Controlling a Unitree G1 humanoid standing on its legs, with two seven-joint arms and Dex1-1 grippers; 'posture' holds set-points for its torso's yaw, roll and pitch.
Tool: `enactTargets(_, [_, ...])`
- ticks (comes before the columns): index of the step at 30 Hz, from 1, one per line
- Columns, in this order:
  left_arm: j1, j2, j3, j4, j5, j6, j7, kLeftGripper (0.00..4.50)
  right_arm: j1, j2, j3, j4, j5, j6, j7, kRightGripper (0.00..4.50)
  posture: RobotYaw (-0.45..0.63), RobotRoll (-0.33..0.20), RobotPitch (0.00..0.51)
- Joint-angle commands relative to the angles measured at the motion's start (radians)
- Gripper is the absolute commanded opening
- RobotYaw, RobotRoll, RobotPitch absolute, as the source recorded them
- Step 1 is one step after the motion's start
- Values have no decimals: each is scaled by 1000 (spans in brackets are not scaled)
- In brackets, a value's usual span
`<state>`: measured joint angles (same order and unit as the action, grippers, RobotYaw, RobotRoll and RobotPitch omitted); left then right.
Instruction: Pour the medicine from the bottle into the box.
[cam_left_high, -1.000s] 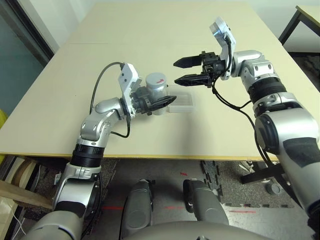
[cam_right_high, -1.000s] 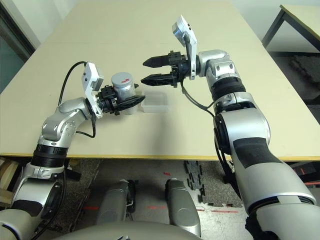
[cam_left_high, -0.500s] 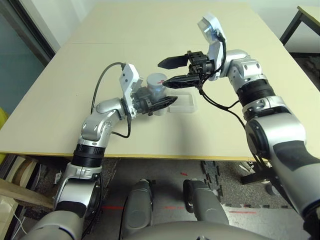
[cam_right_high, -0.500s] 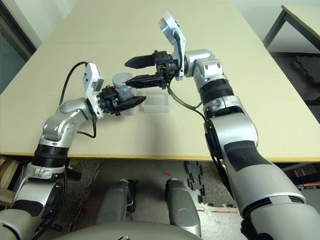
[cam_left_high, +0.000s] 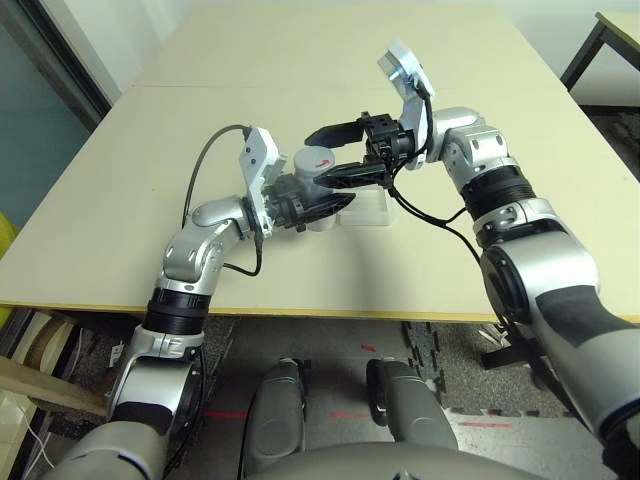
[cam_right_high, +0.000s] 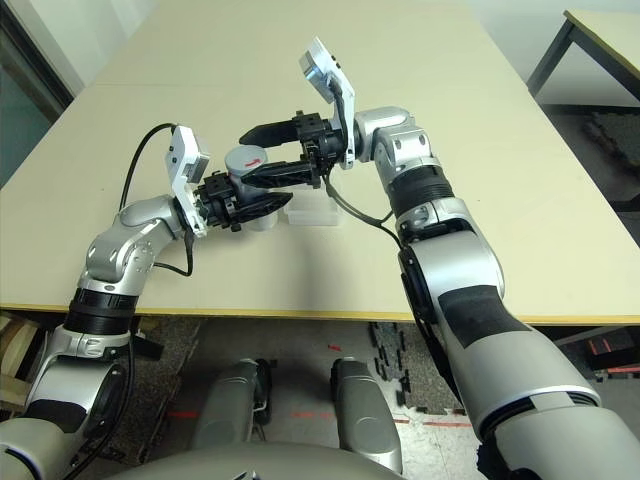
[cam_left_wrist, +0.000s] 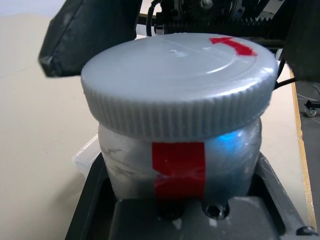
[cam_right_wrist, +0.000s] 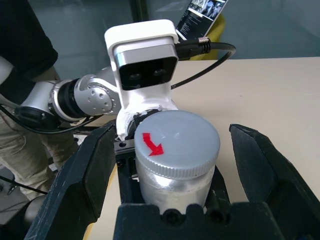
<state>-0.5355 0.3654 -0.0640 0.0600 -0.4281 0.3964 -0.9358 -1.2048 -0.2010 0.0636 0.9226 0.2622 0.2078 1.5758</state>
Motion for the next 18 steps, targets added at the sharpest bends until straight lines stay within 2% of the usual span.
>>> enactTargets(1, [7,2,-15,-5,7,-2,-8,2599,-10,4,-3,13,-7,-15,-9,3881,-50,0,130])
enactTargets(4, [8,3,-14,-7,6,0,-8,2599,-10,5,-5,14,-5,-17,-12,2796,-47,0,130])
enactTargets(5, [8,3,-14,-8,6,0,-7,2599,-10,5,-5,14,-5,-17,-12,2592,-47,0,131])
enactTargets(18, [18,3,-14,-19,4,5,-2,2599,-14,4,-20,11,10,-5,-14,2585,-44,0,131])
